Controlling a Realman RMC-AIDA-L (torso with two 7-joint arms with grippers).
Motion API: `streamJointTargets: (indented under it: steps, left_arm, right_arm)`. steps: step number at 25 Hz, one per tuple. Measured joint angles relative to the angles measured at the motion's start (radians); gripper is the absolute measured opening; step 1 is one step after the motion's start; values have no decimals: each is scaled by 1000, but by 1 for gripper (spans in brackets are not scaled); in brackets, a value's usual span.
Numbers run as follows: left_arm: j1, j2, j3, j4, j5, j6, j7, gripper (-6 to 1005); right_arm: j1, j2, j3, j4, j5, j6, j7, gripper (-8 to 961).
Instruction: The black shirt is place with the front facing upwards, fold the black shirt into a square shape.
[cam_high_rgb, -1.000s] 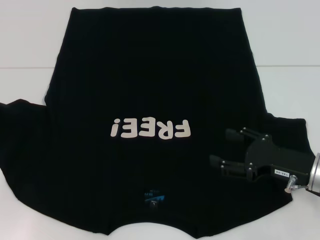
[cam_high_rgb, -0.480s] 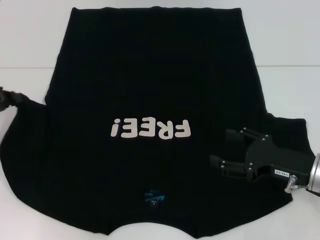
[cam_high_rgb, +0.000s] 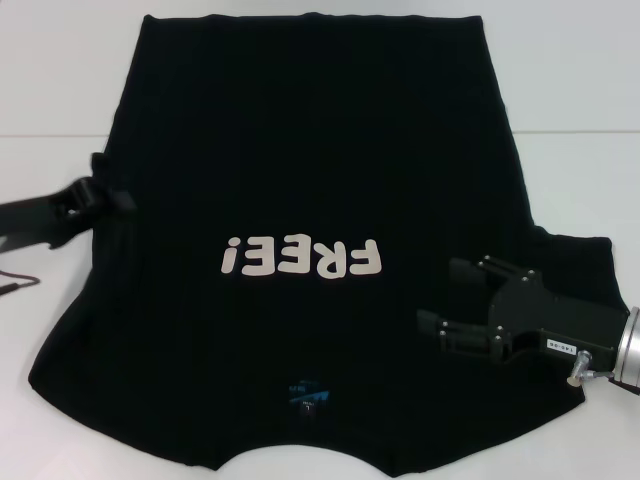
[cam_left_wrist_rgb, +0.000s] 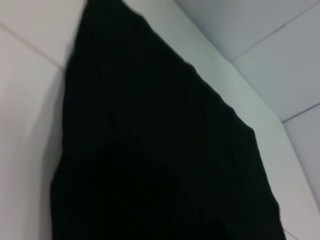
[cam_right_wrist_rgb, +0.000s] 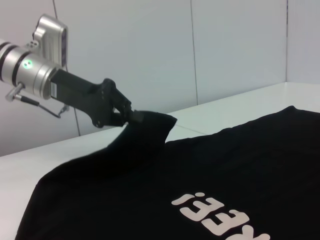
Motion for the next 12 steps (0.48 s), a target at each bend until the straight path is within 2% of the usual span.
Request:
streamJointTargets:
  steps: [3, 8, 12]
  left_arm:
    - [0, -2, -2, -65, -34, -11, 28, 126]
    - [32, -3, -9, -190, -207, -18, 152, 171]
    - [49, -4, -10, -204, -236, -18, 179, 246]
  right_arm:
    - [0, 0, 0, 1, 1, 0, 0, 924]
    - [2, 0, -2, 2, 4, -1, 0, 925]
    - [2, 0, -5, 2, 7, -1, 0, 925]
